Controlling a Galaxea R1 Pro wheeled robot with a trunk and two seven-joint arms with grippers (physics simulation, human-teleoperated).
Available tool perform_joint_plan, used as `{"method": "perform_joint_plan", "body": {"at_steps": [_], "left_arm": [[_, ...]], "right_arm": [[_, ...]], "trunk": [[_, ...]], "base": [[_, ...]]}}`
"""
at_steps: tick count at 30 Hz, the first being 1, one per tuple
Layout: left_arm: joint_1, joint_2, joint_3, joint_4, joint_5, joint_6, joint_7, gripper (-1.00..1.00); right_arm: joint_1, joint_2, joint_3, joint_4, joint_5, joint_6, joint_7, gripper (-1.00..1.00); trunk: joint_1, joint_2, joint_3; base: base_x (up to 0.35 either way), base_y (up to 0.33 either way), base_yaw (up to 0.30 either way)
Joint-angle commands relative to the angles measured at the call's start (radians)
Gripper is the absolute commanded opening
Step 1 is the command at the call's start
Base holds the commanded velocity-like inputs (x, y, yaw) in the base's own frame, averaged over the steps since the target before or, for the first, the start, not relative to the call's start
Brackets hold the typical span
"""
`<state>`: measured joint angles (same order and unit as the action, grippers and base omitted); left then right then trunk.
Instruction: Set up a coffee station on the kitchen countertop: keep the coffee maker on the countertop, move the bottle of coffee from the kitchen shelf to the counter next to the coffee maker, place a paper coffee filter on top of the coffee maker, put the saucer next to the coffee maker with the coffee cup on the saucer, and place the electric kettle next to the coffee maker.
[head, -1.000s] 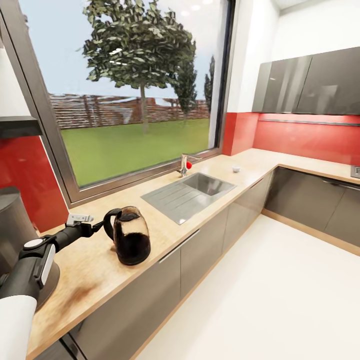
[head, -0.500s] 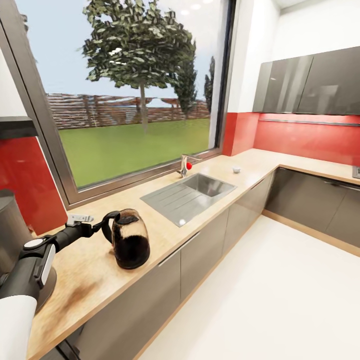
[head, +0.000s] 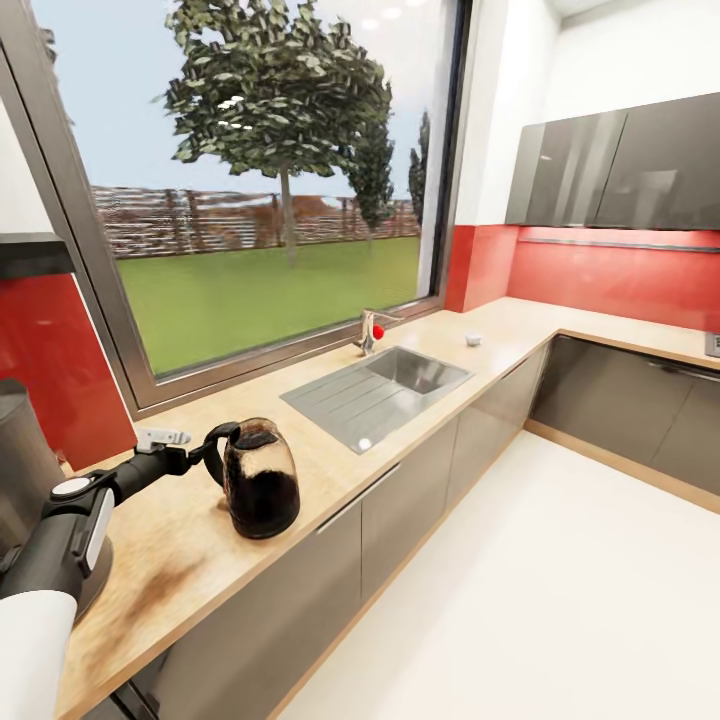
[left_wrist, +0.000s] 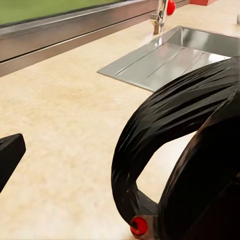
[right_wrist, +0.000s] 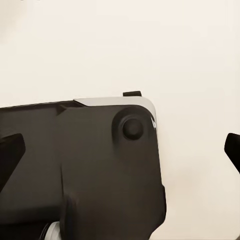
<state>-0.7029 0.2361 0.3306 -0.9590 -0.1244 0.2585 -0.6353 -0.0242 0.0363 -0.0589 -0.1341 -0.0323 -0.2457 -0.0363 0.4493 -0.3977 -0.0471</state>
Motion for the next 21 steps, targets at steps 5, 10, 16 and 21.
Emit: {"method": "perform_joint_plan", "body": {"at_steps": [5, 10, 16, 21], "left_arm": [[0.0, -0.001, 0.002, 0.0, -0.006, 0.005, -0.007, 1.0], [0.033, 0.0, 0.004, 0.006, -0.007, 0.004, -0.006, 1.0], [0.051, 0.001, 0.005, 0.008, -0.007, 0.004, -0.006, 1.0], [0.061, 0.002, 0.006, 0.009, -0.007, 0.004, -0.006, 1.0]], "right_arm": [[-0.001, 0.001, -0.006, 0.001, -0.004, -0.004, 0.001, 1.0], [-0.001, 0.0, -0.006, 0.001, -0.005, -0.004, 0.001, 1.0], [-0.001, 0.0, -0.006, 0.001, -0.005, -0.004, 0.001, 1.0], [-0.001, 0.001, -0.006, 0.001, -0.005, -0.004, 0.001, 1.0]], "trunk": [[0.001, -0.002, -0.002], [0.001, -0.002, -0.002], [0.001, -0.002, -0.002], [0.001, -0.002, -0.002]], "base": [[0.052, 0.0, 0.0], [0.004, 0.0, 0.0], [0.0, 0.0, 0.0], [0.0, 0.0, 0.0]]}}
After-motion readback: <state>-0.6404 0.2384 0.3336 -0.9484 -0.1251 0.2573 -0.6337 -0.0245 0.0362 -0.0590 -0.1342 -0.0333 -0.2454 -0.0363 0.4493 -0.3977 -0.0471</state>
